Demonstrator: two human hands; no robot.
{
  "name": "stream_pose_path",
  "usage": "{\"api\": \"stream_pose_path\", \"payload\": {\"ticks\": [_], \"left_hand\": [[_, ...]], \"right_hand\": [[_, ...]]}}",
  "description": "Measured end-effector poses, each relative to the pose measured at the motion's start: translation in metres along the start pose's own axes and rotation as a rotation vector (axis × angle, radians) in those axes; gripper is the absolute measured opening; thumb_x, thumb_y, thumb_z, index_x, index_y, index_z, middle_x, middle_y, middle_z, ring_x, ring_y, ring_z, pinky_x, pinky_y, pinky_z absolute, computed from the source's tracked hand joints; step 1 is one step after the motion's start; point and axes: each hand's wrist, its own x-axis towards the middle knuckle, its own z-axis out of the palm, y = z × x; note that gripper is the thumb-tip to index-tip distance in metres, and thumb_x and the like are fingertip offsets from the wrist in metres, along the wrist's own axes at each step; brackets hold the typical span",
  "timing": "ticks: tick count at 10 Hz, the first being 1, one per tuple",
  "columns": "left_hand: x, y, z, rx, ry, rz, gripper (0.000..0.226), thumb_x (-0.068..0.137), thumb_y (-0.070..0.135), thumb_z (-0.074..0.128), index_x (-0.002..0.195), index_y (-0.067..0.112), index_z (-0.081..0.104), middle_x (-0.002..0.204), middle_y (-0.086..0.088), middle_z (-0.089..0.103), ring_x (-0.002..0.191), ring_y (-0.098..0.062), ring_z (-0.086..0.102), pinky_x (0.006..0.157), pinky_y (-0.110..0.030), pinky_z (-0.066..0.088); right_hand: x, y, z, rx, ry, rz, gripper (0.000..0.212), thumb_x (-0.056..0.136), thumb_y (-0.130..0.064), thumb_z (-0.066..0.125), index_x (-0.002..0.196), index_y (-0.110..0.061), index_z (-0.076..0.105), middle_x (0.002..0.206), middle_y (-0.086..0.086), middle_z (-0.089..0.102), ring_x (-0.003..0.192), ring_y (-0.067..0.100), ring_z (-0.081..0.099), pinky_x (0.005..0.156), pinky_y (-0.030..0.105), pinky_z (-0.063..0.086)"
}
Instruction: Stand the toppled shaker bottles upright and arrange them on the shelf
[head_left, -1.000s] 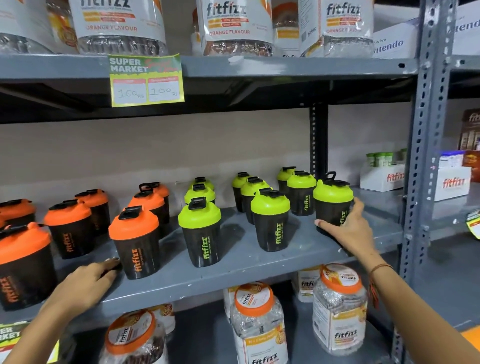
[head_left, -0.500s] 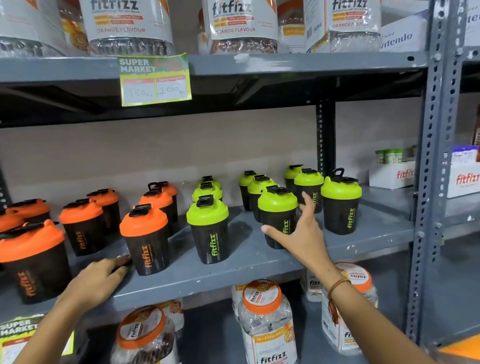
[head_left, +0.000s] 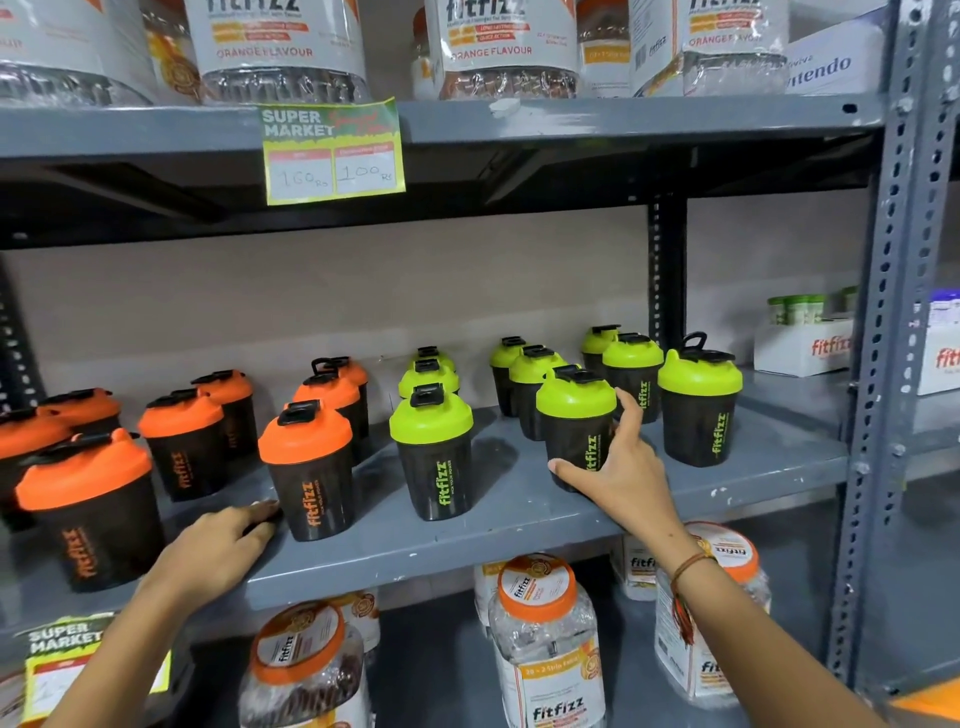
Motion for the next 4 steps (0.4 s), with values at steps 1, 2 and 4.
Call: {"api": "stream_pose_path", "payload": {"ticks": [1,2,4], "left_hand": [[-0.002,0.002,-0.001,0.033,-0.013,-0.003,0.038,0.097,0.029,0.042,0.133,0.032,0.052,0.131,-0.006,0.062,0.112,-0.026,0.059,0.090,-0.042,0.048],[-0.004,0.004,-0.002,0.075,-0.011,0.009,0.038,0.097,0.031,0.040,0.133,0.034,0.052,0.131,-0.005,0.062,0.115,-0.027,0.058,0.091,-0.043,0.048],[-0.012,0.011,-0.003,0.072,0.054,-0.020,0.037,0.095,0.026,0.041,0.129,0.026,0.057,0.128,-0.009,0.064,0.114,-0.032,0.059,0.089,-0.041,0.049]], "right_hand": [[-0.002,-0.001,0.002,0.029,0.003,0.003,0.122,0.061,-0.073,0.074,0.152,-0.036,0.002,0.153,0.010,0.043,0.132,0.038,0.048,0.100,0.055,0.046],[-0.009,-0.004,0.008,0.108,0.125,-0.016,0.115,0.066,-0.071,0.072,0.154,-0.030,0.009,0.157,0.011,0.032,0.140,0.034,0.038,0.108,0.055,0.038],[-0.046,-0.028,0.021,0.040,0.330,-0.274,0.094,0.080,-0.042,0.077,0.153,-0.011,0.026,0.158,0.014,0.028,0.146,0.031,0.025,0.118,0.047,0.024]]}}
